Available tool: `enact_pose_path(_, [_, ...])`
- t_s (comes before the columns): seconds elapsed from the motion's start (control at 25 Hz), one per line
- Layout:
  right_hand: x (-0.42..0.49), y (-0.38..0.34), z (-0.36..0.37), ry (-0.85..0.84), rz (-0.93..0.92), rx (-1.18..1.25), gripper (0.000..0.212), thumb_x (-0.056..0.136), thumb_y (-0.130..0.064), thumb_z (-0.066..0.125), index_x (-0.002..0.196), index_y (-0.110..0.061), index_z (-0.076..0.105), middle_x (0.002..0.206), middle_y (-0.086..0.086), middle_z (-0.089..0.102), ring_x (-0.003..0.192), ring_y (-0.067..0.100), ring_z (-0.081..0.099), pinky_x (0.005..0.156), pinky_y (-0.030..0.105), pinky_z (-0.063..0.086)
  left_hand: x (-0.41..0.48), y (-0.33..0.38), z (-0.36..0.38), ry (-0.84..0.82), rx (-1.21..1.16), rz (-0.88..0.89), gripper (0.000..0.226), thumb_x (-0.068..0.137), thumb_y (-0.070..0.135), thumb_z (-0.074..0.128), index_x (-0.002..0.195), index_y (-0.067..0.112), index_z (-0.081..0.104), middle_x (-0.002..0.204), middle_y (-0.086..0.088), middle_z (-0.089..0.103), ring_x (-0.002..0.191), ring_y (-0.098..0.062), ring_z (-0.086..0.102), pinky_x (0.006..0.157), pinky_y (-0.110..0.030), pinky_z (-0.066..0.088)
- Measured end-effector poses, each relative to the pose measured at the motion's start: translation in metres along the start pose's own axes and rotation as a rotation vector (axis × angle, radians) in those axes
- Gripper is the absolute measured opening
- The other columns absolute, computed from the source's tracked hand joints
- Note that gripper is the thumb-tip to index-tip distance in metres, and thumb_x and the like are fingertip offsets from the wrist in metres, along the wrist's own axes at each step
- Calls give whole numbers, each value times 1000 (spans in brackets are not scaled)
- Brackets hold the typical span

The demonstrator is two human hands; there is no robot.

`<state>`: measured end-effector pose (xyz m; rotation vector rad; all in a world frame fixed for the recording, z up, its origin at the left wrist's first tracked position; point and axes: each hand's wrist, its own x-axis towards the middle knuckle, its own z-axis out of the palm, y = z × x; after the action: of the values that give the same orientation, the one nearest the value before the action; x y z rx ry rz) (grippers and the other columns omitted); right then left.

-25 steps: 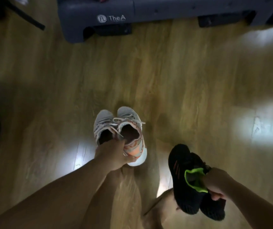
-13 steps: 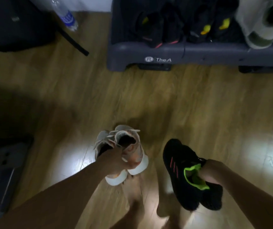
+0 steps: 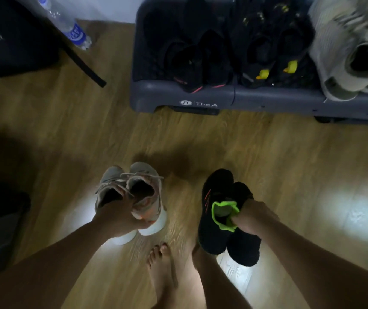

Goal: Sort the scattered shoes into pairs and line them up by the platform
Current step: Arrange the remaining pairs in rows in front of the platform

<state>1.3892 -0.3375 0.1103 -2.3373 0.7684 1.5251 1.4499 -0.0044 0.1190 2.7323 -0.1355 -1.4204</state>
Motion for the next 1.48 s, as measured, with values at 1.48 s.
enact_pose_path(1.48, [146, -75, 15, 467, -25, 33, 31, 92, -43, 47, 117, -25, 48, 96, 8, 66, 90, 34, 65, 64, 33, 36, 165, 29, 22, 24, 172, 293, 95, 73, 44, 71, 150, 32, 16, 145, -5, 43, 127, -31, 48, 94, -40, 50])
